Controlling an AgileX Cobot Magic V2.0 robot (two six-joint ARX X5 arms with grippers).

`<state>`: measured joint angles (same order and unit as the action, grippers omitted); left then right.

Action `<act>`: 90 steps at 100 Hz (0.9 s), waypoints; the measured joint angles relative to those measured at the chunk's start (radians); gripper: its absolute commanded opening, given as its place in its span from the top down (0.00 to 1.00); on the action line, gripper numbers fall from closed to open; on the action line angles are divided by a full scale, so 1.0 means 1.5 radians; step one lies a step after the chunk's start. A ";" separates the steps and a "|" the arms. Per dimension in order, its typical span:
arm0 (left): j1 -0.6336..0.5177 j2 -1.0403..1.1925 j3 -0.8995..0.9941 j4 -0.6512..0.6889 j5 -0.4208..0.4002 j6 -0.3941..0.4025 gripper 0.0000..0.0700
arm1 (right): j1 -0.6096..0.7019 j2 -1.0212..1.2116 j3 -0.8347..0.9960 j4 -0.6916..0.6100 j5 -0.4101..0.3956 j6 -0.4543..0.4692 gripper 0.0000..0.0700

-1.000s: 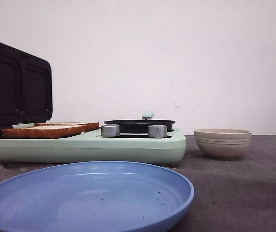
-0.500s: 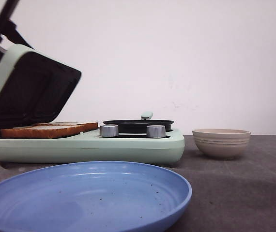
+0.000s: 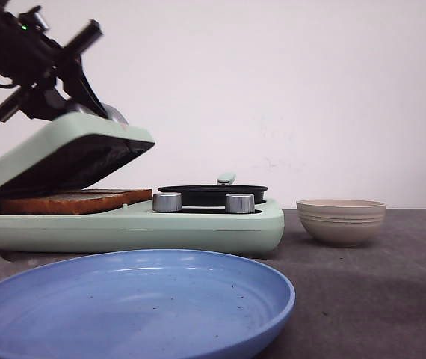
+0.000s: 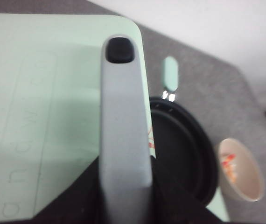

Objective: Make breakfast with bread and shrimp
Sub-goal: 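Pull the press lid down over the bread with the left gripper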

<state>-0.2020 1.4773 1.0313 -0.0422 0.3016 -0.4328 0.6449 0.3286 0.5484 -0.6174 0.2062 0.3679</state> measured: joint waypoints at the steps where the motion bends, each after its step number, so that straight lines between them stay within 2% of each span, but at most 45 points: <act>1: -0.003 0.001 0.000 -0.001 -0.005 0.002 0.99 | 0.000 0.000 0.000 0.000 0.000 0.000 0.32; 28: -0.056 0.009 0.000 -0.019 -0.094 0.048 0.99 | 0.000 0.000 0.000 0.000 0.000 0.000 0.32; 41: -0.070 0.014 0.000 -0.028 -0.114 0.056 0.99 | 0.000 0.000 0.000 0.000 0.000 0.000 0.32; 90: -0.086 0.047 0.000 -0.025 -0.114 0.084 0.99 | 0.000 0.000 0.000 -0.002 0.000 0.000 0.32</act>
<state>-0.3305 1.5471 1.0313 -0.0799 0.1310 -0.3065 0.6449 0.3286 0.5484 -0.6205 0.2062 0.3683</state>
